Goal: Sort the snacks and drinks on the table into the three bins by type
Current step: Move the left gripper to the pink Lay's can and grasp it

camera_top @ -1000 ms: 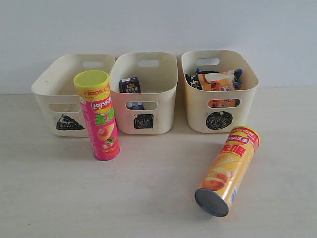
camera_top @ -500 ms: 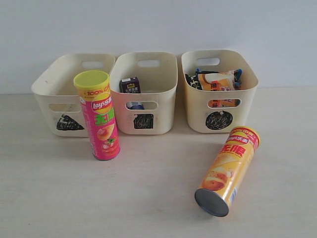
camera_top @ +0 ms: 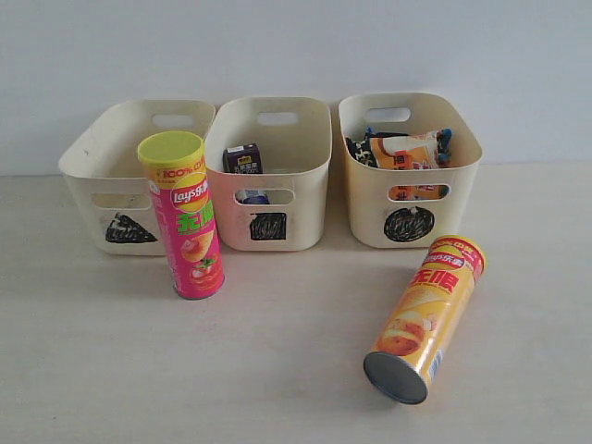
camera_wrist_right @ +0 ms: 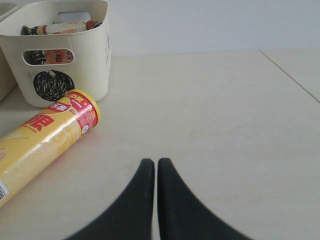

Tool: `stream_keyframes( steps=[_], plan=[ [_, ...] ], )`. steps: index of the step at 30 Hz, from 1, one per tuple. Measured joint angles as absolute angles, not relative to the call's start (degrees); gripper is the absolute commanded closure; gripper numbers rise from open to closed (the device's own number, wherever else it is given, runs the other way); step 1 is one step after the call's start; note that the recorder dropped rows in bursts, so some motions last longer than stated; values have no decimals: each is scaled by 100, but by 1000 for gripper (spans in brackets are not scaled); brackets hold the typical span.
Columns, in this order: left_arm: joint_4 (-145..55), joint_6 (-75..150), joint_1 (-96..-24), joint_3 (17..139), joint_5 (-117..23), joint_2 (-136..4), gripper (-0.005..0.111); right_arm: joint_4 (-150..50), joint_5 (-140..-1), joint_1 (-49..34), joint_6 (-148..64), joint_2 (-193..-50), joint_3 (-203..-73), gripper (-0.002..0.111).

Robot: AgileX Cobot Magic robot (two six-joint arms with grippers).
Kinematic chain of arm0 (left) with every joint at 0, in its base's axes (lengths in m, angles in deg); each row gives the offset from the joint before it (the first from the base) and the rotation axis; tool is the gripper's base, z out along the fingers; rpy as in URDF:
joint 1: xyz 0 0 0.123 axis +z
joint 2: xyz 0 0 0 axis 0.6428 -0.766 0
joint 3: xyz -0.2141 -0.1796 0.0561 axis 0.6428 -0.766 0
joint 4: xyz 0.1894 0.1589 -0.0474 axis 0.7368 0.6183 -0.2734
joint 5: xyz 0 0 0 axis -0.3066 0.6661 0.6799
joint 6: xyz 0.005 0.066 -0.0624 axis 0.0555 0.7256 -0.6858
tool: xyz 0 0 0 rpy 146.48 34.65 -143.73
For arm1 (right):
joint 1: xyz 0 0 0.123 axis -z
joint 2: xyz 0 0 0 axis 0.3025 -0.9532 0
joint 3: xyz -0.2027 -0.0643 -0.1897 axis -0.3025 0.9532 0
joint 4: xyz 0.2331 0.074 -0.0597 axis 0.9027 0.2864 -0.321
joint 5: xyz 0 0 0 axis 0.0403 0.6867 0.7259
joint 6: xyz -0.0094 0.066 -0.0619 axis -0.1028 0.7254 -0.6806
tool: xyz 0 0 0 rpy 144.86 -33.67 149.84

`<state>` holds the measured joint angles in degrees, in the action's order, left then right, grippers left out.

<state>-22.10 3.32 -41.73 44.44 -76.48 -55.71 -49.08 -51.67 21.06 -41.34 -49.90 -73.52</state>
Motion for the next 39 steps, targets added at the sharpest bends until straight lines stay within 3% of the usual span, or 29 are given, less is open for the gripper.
stream_keyframes(
  steps=[10, 17, 19, 21, 25, 28, 39],
  plan=[
    [-2465, 1526, -4210, 3630, -9306, -7374, 102, -4908, -5167, 2106, -4134, -4990, -7352, 108],
    [-3322, 2618, -5353, 3604, -10058, -8649, 101, -4908, -5167, 2106, -4134, -4990, -7352, 108],
    [-3462, 2704, -5544, 3663, -10197, -8923, 92, -4908, -5167, 2106, -4134, -4990, -7352, 108],
    [-3462, 2714, -5647, 3773, -10254, -9083, 76, -4908, -5167, 2106, -4134, -4990, -7352, 108],
    [-3393, 2686, -5738, 4035, -10276, -9353, 26, -4908, -5167, 2106, -4134, -4990, -7352, 108],
    [-3393, 2541, -5738, 4197, -10241, -9530, -3, -4908, -5167, 2106, -4134, -4990, -7352, 108],
    [-3345, 2435, -5738, 4851, -10220, -10095, -2, -4908, -5167, 2106, -4134, -4990, -7352, 108]
  ],
)
